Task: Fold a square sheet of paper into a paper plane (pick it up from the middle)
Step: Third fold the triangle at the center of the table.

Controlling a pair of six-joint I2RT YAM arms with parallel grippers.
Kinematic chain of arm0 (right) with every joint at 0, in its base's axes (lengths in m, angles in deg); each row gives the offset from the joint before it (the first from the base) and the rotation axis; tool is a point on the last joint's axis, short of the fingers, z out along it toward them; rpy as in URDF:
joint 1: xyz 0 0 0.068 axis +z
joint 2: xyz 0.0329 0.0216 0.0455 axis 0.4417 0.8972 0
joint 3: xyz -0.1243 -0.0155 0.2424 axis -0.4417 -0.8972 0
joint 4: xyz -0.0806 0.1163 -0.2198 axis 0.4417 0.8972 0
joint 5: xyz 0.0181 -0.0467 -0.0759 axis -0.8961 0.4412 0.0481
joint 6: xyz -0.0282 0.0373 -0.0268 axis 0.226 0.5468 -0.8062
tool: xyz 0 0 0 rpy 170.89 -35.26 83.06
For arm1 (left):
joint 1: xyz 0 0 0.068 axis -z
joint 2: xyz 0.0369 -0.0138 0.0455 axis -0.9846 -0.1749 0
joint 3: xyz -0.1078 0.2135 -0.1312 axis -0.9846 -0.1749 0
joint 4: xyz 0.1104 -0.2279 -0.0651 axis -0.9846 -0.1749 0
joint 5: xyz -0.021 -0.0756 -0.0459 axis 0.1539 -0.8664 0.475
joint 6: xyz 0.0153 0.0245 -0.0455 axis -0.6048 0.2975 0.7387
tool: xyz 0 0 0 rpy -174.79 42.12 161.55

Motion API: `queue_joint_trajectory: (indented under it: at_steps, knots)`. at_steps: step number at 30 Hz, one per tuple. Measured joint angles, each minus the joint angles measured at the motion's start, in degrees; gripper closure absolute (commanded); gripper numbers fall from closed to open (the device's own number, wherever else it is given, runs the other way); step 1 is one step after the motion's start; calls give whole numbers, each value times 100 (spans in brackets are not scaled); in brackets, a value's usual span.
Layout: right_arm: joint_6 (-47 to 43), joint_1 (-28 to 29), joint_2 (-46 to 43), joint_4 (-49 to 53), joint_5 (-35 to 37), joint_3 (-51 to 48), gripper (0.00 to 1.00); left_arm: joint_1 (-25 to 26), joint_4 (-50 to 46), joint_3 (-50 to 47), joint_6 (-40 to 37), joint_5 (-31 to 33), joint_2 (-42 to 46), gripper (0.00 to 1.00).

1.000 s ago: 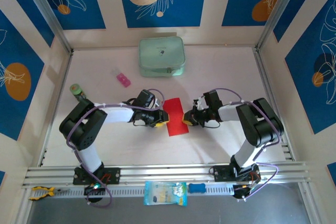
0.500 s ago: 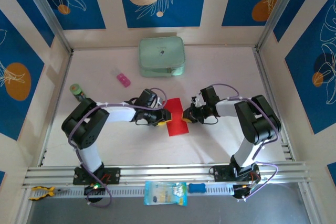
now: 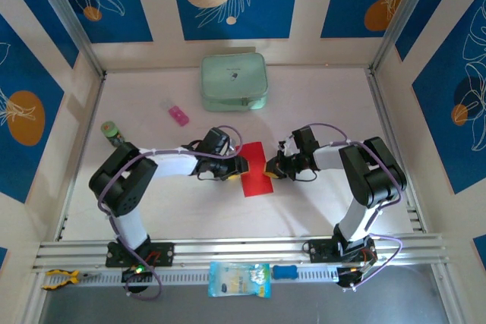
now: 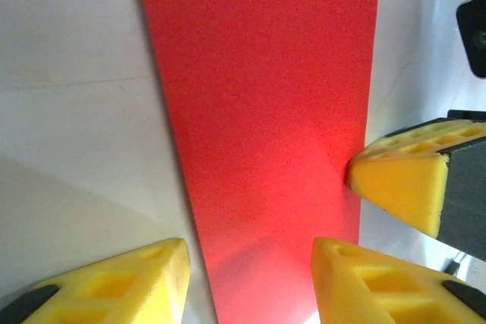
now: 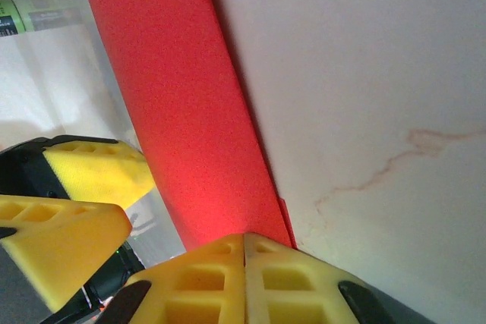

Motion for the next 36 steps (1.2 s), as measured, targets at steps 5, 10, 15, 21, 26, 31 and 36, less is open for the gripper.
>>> queue_joint_trajectory:
  at_steps: [5,10,15,21,26,31,36]
  knots:
    - [-2,42,-22,81,109,31,93,4,-221,111,0,131,11,55]
    - [-26,205,-81,361,455,162,93,7,-304,201,0,131,-9,56]
    - [-66,378,-109,717,767,348,93,17,-321,273,0,131,-81,56]
    - [-37,382,-131,737,844,348,94,39,-448,282,2,133,-85,56]
    - [2,358,-164,638,826,286,94,46,-468,295,4,127,-105,58]
    - [83,273,-164,437,671,175,94,68,-446,376,7,74,-192,59]
    - [142,164,-164,304,533,81,94,76,-426,402,11,39,-245,60]
